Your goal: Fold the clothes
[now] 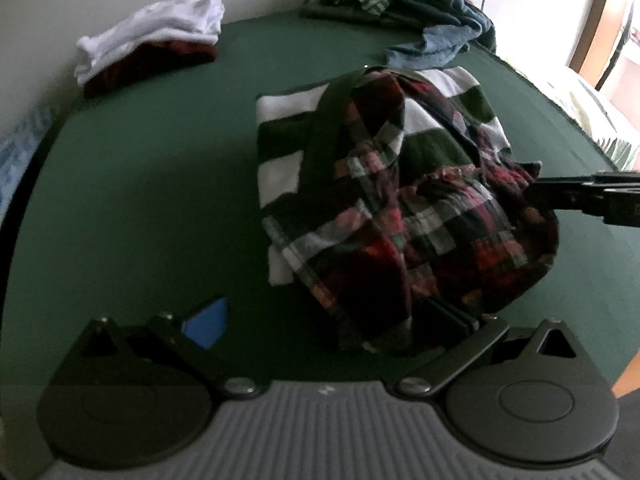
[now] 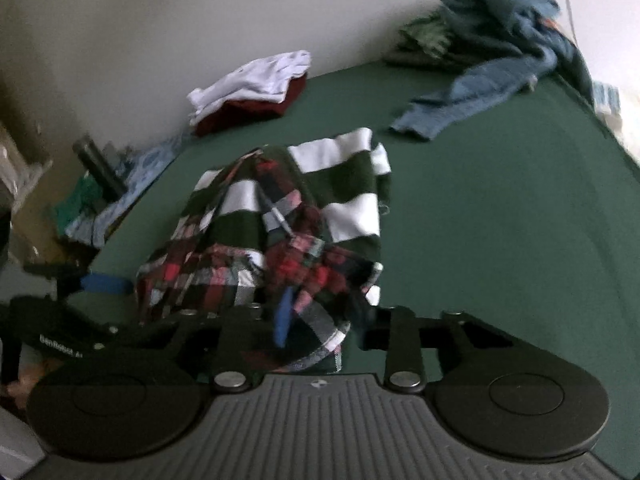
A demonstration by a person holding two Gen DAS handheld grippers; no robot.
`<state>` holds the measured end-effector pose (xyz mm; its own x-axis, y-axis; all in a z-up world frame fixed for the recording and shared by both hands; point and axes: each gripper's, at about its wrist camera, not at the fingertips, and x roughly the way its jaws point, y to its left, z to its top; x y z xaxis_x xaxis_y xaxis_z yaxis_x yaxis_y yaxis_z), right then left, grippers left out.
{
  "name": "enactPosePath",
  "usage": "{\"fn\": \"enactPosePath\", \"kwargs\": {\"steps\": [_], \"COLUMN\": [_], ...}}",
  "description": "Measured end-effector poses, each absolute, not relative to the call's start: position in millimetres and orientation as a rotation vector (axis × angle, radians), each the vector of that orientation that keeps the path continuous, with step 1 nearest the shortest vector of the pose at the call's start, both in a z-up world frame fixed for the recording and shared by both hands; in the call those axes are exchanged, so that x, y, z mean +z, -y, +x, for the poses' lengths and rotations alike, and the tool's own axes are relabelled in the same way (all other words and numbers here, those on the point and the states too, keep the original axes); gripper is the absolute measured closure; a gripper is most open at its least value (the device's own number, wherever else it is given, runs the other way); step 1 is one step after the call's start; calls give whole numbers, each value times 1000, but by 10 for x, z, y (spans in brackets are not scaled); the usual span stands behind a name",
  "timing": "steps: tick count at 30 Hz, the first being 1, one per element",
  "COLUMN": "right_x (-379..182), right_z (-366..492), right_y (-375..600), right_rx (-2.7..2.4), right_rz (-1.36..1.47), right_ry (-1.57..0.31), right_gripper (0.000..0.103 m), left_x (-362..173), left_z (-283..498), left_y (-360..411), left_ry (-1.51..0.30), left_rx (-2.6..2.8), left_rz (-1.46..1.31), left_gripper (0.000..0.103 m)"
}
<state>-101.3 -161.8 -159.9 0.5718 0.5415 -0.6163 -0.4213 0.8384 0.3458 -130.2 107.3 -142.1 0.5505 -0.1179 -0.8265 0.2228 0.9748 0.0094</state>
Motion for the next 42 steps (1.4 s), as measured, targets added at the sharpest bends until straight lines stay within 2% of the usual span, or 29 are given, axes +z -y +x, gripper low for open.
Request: {"fn": "enactPosePath", "kwargs": {"steps": [2,3,5,7,9,12,13,14,16,21,22,23,24,27,30,34,38,42], "right_x": [-1534,-1500,-1412,-1387,-1449,-1491,-1484,-1495,-1532,-1811,-1862,-1876,-1877,-1761,-1579,-1628,-1736,-1651], "right_z": [-1048,-1066,-1150,-1273,-1340,-1259,-1207,-1143,-1006,-673,-633,-612,-597,-703,-925,-1111,-974,-912], "right_y": [1643,1659,1662,1559,1436,1543,1622,1687,1806,1839,1850,1879,1916,1948,1967,1821,1805,1857], "right_rx": [620,647,723,763,754,664,626,579,476,473,479,501,530,580,650,593,578,609], "right_rz": [181,192,202,122,22,105,166,202,256,314,340,385,437,441,435,260,254,186], "right_ry": [-794,-802,-800,-778,-774,-749,-739,-733,-723,-763,-768,-777,-787,-800,-814,-819,-805,-844], "right_gripper": [94,103,103,103,103,103,99,94,62,56,57,63,85,94,96,96,96,89], "left_x": [-1400,-1379,-1294,-1241,-1271,-1218,-1174,-1129,-1034,-981,-1014,-1067,-1120,-1261,-1303,-1344,-1376,-1336], "left_z": [-1304,-1310,-1338,-1348,-1320,-1312,-1331,-1348,-1363,-1223,-1180,-1128,-1077,-968,-957,-953,-922,-935], "left_y": [-1061,-1060,-1076,-1104,-1135,-1155,-1156,-1158,-1163,-1073,-1042,-1035,-1036,-1186,-1302,-1298,-1242,-1265], "left_ry": [-951,-941,-921,-902,-910,-908,-893,-877,-840,-804,-804,-812,-823,-892,-923,-926,-940,-939], "left_rx": [-216,-232,-271,-282,-285,-286,-290,-293,-299,-303,-298,-282,-268,-270,-292,-300,-293,-293], "left_rz": [138,147,158,179,185,178,185,190,190,164,169,165,156,38,-33,-19,-11,22], "left_gripper": [5,15,29,30,24,23,23,16,10,7,7,7,8,13,19,14,14,13]}}
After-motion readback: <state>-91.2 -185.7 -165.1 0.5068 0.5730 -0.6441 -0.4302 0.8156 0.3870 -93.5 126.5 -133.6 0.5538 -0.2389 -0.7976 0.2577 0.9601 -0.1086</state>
